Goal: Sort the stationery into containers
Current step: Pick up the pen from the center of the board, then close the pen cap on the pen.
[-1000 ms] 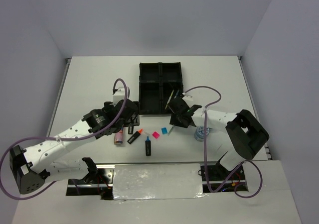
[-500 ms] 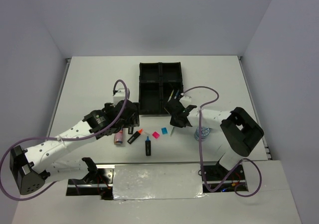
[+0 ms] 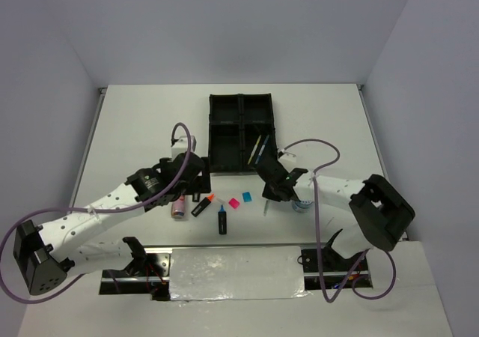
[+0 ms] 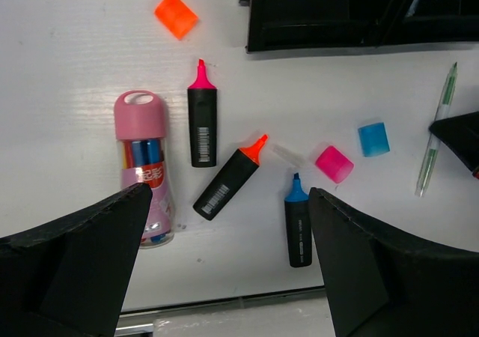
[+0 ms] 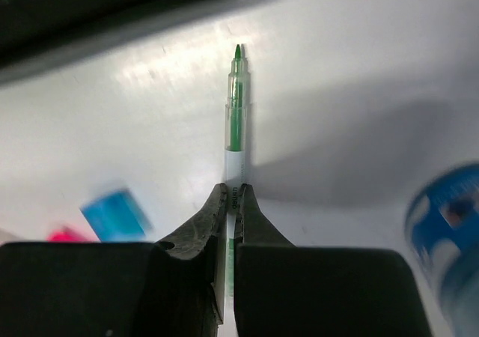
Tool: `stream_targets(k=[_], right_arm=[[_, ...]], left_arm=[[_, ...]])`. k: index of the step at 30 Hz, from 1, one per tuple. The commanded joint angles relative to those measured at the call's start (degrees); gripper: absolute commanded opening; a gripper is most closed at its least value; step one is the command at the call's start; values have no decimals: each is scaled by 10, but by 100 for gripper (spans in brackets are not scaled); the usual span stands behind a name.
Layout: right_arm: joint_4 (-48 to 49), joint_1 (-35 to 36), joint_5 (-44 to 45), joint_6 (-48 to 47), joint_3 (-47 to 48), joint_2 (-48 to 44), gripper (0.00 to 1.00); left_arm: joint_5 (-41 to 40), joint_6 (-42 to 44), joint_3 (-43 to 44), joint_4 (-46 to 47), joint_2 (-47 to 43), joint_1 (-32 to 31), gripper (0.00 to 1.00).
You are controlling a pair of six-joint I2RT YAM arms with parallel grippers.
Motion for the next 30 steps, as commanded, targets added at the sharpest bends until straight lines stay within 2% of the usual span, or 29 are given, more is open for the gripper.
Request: stream_targets(k=[1,6,10,14,15,17,19,25,27,30], right_arm=[[-63,16,-9,-5,-13,-68,0],[-113,34,7,-27,4,-153,0],[-141,41,18,-55,12,-227,0],[-168,43,30,-80,19,-273,0],[-172,43,32,-85,23,-278,0],[-180,44,33,-96,25,-289,0],[-182,44,35,-105,22,-296,0],[-157,44,26,-125,-6,-315,0],[-151,44,25,-131,-13,-317,0],[-139,44,22,-139,-19,-318,0]], left_arm=[[45,-4,-9,52,13,4,99],[82,-54,4,96,54,1,99],[62,-113,23,98,100,-5,98],[34,-209,40,85,148,-18,96],[25,-230,46,75,160,-28,94],[-6,-289,54,55,169,-40,80],[-18,-333,55,39,179,-51,59],[-4,-364,53,36,213,-53,57],[7,-369,45,45,223,-53,50],[11,-377,44,50,243,-53,49]])
